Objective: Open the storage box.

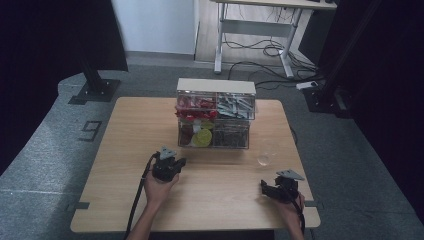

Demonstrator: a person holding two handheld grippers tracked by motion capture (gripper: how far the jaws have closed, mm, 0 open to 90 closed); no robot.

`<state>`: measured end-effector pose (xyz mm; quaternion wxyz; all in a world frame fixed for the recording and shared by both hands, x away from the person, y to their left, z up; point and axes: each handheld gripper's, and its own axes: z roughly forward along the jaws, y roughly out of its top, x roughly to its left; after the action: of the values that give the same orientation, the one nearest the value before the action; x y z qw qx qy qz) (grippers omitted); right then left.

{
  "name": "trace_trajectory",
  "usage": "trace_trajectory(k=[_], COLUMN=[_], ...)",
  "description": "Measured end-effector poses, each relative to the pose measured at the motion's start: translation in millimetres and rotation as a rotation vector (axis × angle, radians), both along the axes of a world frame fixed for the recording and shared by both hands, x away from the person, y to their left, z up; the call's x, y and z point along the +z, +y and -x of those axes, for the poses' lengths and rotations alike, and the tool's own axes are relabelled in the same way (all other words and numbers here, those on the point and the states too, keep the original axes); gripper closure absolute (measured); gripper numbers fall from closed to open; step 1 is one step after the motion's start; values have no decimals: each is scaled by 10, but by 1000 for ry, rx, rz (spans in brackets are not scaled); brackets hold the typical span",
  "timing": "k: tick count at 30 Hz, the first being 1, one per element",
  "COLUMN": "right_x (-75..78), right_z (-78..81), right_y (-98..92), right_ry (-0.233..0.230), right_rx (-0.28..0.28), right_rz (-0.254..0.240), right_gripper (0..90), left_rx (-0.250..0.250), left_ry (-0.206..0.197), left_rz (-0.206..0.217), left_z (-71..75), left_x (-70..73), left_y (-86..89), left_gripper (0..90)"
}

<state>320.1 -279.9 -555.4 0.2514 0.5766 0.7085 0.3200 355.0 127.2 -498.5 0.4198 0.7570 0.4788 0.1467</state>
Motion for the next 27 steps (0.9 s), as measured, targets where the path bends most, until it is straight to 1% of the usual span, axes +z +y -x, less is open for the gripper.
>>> trace_trajectory(k=[1,2,3,5,9,12,15,17,18,20,22,27], right_x=[0,0,0,0,0,0,0,0,0,0,0,0], right_z=[0,0,0,0,1,1,-1,-2,-2,-2,-2,-4], right_y=[0,0,0,1,0,-1,-4,-4,-4,-4,-4,-5], right_ry=[0,-1,-1,-1,-1,-2,-2,-2,-2,-2,-2,-2], right_rx=[0,-1,-1,-2,-3,-5,-10,-10,-10,-10,-10,-13], right_rz=[0,0,0,0,1,-1,-1,-1,-1,-1,-1,0], right_gripper=[164,165,165,165,167,170,170,170,170,170,170,168], left_rx=[0,1,1,-2,-6,-1,2,6,6,9,13,17], left_ry=[0,4,4,6,1,-5,-1,-7,-4,0,4,3], left_rz=[0,1,1,1,-5,-18,-18,-22,-23,-41,-46,-43], left_z=[0,-39,-39,-95,-145,-219,-278,-305,-319,-348,-369,-389], left_x=[0,-18,-18,-26,-11,0,5,9,5,-12,-29,-40], left_y=[0,-7,-7,-33,-75,-135,-167,-199,-210,-218,-218,-209], left_gripper=[900,900,900,900,900,900,900,900,900,900,900,900])
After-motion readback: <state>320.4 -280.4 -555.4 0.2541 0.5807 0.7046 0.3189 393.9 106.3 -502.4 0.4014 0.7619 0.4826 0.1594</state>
